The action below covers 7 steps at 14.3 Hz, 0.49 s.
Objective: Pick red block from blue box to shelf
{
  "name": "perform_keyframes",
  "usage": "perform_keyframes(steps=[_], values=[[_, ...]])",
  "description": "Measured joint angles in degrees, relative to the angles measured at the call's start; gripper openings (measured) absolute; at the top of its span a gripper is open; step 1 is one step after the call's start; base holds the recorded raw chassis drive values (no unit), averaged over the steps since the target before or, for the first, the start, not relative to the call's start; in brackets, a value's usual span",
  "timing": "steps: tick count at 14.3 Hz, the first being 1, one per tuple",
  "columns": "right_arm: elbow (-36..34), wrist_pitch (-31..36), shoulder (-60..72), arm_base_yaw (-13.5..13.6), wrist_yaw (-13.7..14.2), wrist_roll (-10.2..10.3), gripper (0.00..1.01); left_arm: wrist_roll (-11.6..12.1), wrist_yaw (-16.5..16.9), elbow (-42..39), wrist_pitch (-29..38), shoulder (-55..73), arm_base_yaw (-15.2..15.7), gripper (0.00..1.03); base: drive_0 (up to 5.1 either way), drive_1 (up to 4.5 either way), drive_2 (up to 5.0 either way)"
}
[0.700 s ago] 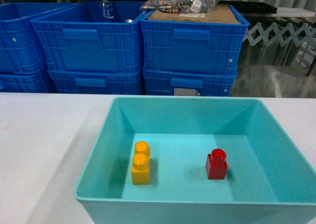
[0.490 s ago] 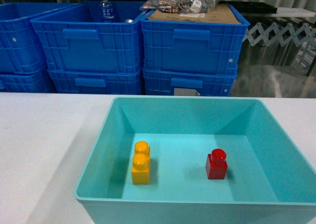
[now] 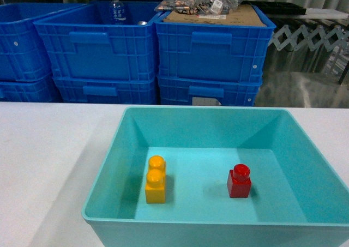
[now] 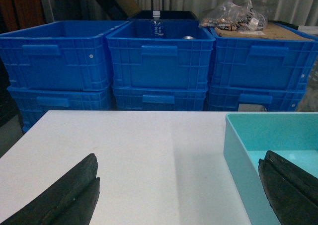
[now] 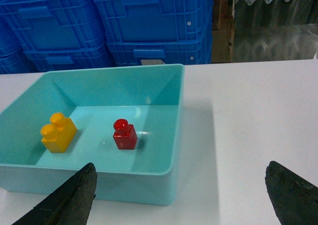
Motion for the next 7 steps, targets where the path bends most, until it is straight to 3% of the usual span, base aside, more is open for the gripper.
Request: perform_keyframes(steps=[7], values=[[0.0,0.0,0.0,0.0,0.0,0.0,0.98,0.0,0.0,0.0,0.0,0.0,0.0,0.98,0.0,0.0,0.0]])
